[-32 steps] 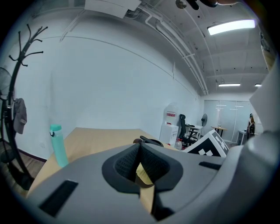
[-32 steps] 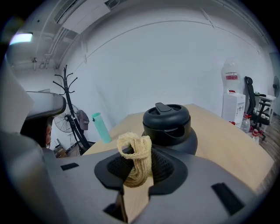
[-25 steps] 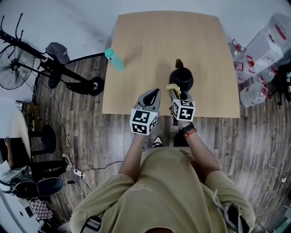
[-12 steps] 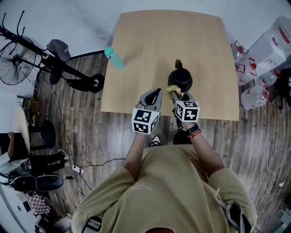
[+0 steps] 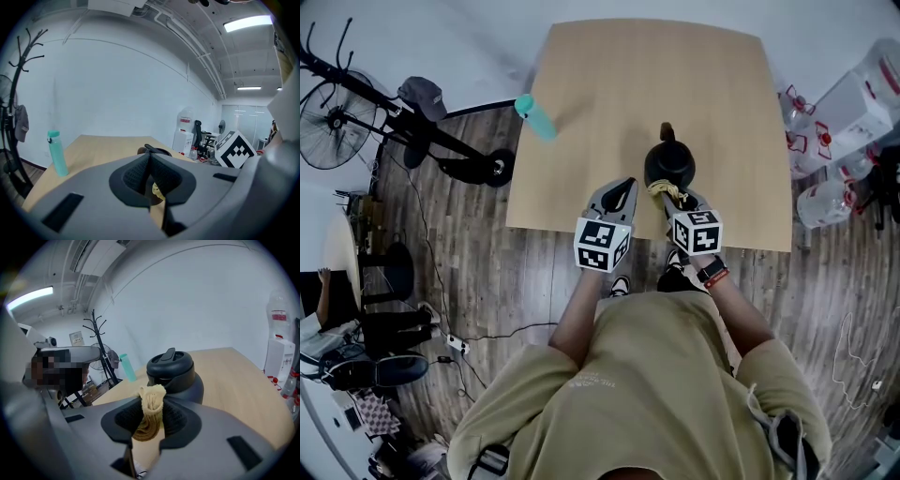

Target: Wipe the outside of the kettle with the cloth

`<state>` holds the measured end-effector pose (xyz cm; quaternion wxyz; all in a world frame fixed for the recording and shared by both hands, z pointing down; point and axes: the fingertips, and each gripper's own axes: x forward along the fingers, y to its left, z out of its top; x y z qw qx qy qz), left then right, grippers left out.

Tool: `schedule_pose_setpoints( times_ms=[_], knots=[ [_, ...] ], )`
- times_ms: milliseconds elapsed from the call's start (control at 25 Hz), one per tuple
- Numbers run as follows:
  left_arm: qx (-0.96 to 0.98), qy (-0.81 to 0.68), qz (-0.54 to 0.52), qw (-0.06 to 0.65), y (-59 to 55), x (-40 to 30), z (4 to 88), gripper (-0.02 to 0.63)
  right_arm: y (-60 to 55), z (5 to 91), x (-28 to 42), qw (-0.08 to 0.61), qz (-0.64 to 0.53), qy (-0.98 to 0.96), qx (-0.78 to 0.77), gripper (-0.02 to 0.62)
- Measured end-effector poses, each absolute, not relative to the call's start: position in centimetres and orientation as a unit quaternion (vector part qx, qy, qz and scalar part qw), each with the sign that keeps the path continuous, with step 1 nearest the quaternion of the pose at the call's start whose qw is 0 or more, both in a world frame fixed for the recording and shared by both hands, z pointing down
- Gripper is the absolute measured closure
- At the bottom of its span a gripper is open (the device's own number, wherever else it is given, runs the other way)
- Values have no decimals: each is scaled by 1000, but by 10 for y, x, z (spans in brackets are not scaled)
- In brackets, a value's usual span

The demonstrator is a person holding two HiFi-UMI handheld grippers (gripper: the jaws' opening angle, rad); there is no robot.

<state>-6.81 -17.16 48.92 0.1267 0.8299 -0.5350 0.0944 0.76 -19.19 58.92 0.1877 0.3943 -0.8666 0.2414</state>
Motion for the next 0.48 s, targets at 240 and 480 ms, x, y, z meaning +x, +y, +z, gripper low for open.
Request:
schedule_pose_setpoints(
  times_ms=[240, 480],
  knots=[
    [828, -538, 97, 127, -178, -60, 490, 581, -194, 589, 23, 204, 237, -880, 358, 479],
    [822, -546, 98, 129, -186, -55, 491, 581, -199, 588, 37, 231, 214, -890, 329, 479]
  ],
)
